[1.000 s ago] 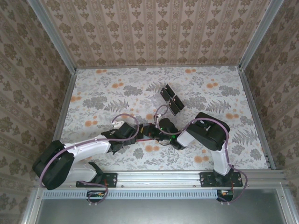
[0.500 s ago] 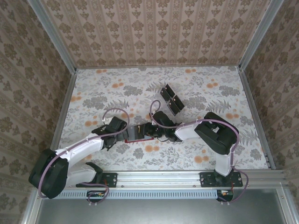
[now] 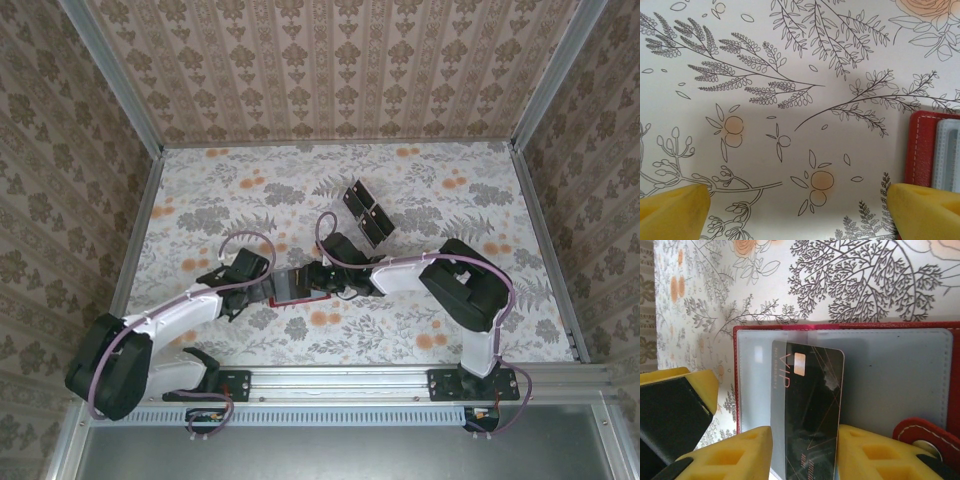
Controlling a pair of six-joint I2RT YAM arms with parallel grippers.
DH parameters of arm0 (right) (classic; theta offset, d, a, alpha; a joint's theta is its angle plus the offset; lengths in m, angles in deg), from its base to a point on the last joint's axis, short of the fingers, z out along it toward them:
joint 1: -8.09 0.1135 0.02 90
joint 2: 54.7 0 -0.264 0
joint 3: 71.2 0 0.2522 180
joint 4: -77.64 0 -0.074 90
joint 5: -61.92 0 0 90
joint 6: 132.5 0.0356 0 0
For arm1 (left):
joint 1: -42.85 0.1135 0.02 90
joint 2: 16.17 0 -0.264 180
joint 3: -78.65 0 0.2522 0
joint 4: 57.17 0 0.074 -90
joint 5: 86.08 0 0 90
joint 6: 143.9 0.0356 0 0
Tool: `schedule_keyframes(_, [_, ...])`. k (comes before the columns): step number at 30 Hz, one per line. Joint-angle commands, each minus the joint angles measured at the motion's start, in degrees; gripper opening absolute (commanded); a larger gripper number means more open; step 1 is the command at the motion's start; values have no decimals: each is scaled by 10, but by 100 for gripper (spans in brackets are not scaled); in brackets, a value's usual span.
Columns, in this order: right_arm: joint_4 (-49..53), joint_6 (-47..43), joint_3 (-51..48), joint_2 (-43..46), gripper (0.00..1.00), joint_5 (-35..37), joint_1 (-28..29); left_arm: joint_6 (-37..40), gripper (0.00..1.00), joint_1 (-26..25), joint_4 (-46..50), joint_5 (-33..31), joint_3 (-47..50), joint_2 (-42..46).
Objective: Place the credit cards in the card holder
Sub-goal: Insert the credit card into the card slot.
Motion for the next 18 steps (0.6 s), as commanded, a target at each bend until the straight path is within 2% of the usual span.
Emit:
schedule_keyframes(1, [83, -21, 8, 13, 40, 37, -4, 0, 100, 4, -9, 10, 11, -7])
schedule_keyframes(12, [127, -29, 29, 10, 39, 59, -4, -1, 100, 3, -22, 19, 14, -28])
schedule_keyframes(15, [132, -30, 34, 9, 35, 61, -4, 1, 100, 3, -27, 22, 13, -38])
schedule_keyframes(18, [132, -30, 42, 3, 27, 53, -3, 1, 100, 2, -33, 23, 12, -47])
